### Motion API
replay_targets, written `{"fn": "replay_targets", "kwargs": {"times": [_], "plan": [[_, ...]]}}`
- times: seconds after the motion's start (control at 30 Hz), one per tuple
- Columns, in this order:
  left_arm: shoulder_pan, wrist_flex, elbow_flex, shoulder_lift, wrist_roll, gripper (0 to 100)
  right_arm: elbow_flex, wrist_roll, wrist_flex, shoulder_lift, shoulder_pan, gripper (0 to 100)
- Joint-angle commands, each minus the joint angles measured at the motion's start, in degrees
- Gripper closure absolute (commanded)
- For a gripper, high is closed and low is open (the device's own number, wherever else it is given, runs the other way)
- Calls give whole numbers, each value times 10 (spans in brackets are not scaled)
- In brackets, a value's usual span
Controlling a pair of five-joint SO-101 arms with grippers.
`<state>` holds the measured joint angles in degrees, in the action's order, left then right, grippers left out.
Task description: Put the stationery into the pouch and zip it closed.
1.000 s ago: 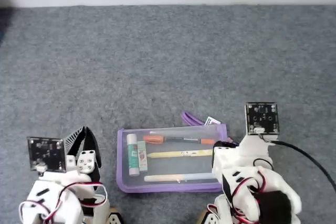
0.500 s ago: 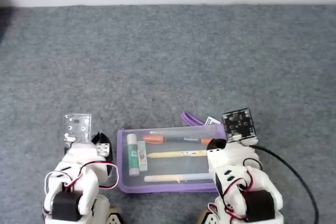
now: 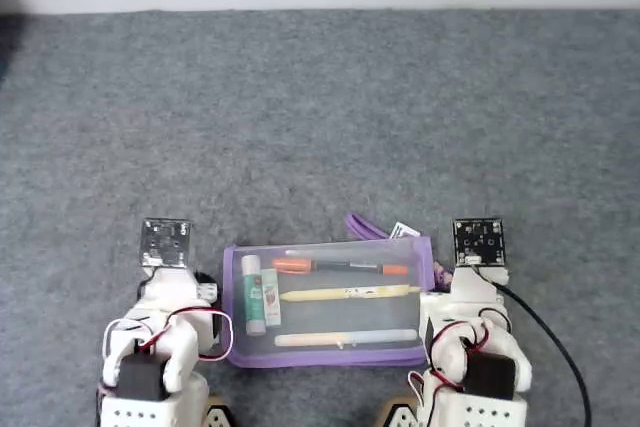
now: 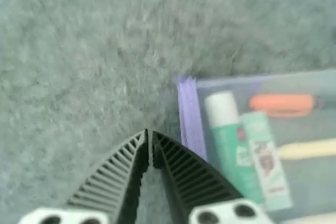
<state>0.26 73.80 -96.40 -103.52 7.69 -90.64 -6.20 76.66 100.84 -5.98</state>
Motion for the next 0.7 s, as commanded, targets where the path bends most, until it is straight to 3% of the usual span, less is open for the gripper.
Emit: {"fn": "replay_targets", "kwargs": {"times": [0.0,0.67], "plan": [[-4,-18,0,-9,-3,985,-25,-4,-17,-3,-4,990],[-3,-18,0,-9,-4,985,-55,-4,-31,-2,-4,990]]}}
